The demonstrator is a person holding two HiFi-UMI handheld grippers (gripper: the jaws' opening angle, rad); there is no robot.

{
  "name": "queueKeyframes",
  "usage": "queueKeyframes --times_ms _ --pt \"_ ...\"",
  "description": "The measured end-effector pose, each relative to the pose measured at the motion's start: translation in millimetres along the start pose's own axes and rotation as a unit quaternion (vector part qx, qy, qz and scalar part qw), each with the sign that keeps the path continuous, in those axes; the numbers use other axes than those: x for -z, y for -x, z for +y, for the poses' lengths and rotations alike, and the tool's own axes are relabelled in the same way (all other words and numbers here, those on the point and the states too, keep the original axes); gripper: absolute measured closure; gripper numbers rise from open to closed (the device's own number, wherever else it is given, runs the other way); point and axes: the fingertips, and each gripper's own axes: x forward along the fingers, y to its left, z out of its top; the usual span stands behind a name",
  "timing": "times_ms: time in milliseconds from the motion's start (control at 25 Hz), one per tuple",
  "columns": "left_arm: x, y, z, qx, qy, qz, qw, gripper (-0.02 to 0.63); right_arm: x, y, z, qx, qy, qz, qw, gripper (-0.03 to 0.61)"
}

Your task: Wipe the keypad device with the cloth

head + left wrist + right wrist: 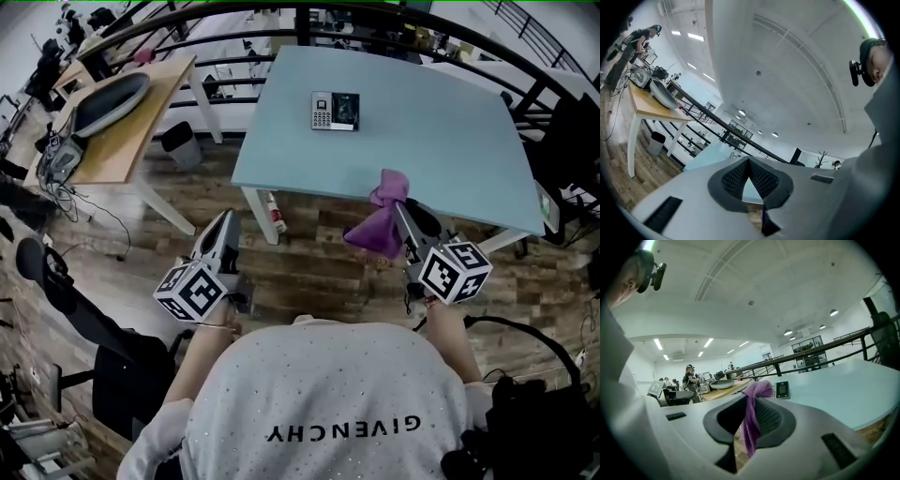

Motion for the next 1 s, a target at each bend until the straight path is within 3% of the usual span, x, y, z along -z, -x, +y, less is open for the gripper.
queueKeyframes --times_ms 280,440,600,880,1000 --pt "-7.6 -29.1 21.0 0.040 0.017 0.035 0.9984 0.614 -9.7 -42.0 -7.9 0.028 -0.006 -0.011 1.000 0.525" --pt "-10.5 -43.7 23.4 0.061 -0.011 0.053 0.9967 0.614 -16.6 -58.9 -12.4 0.034 -0.026 -0.028 0.999 0.525" --pt "-13.5 -54.6 24.5 0.075 -0.025 0.045 0.9959 0.614 -11.3 -72.0 -13.9 0.033 -0.028 -0.024 0.999 0.525" --pt "9.1 -85.8 35.8 0.085 0.025 0.082 0.9927 0.614 0.5 -92.4 -32.6 0.044 -0.026 0.015 0.999 0.525" --pt "7.8 -101.0 45.5 0.079 0.032 0.079 0.9932 0.614 -3.0 -115.0 -38.9 0.034 -0.023 0.023 0.999 0.524"
